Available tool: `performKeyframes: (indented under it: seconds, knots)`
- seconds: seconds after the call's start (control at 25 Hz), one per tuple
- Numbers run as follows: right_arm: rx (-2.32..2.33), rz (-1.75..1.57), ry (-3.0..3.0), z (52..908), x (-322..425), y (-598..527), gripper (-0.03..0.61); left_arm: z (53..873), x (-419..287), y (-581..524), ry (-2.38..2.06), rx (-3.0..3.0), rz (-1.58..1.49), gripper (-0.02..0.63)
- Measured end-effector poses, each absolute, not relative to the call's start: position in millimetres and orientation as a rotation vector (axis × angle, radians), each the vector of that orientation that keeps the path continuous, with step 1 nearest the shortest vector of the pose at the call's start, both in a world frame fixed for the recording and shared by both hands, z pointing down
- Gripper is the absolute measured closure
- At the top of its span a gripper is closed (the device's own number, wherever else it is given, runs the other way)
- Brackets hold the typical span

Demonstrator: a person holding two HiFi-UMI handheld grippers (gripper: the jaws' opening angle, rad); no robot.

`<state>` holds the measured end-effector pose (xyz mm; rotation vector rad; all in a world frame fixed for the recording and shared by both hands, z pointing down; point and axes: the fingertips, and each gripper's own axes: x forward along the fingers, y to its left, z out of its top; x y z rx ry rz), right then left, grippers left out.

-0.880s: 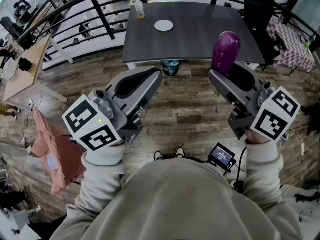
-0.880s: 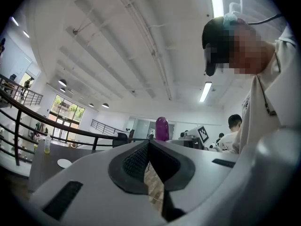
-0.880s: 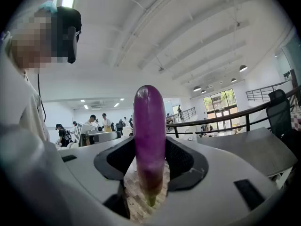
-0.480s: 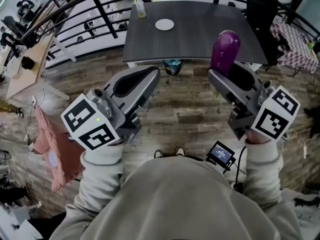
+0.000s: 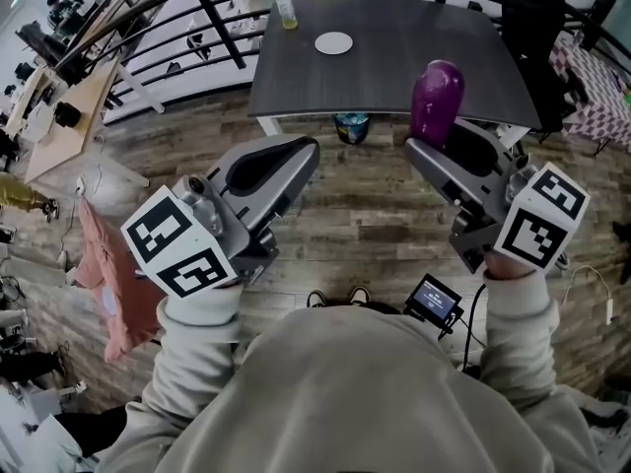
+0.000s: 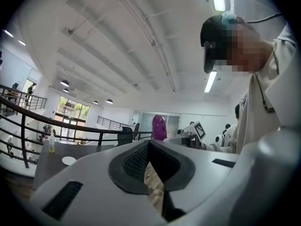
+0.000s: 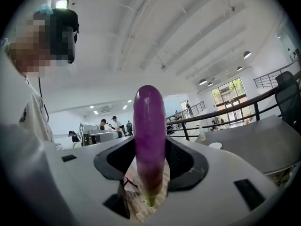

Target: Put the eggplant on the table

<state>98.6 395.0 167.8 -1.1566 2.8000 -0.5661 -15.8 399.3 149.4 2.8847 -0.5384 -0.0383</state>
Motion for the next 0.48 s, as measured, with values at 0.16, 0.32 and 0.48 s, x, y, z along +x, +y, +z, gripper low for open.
performKeyframes:
  seconds: [0.16,0.32,0.48]
  knots:
    - [-1.139,-0.574,2.805,170,127,397,0.367,151,8,398,-0.572,2.883,-0.009,0.607]
    - [-1.16,-0.57,2.798,171,147,393,0.367,153,21,392,-0.571,2.892,0.011,0.607]
    - [-1.177,-0.573,2.778,176,156,398,0.367,159,15,384,-0.608,2.873,0.005,0.607]
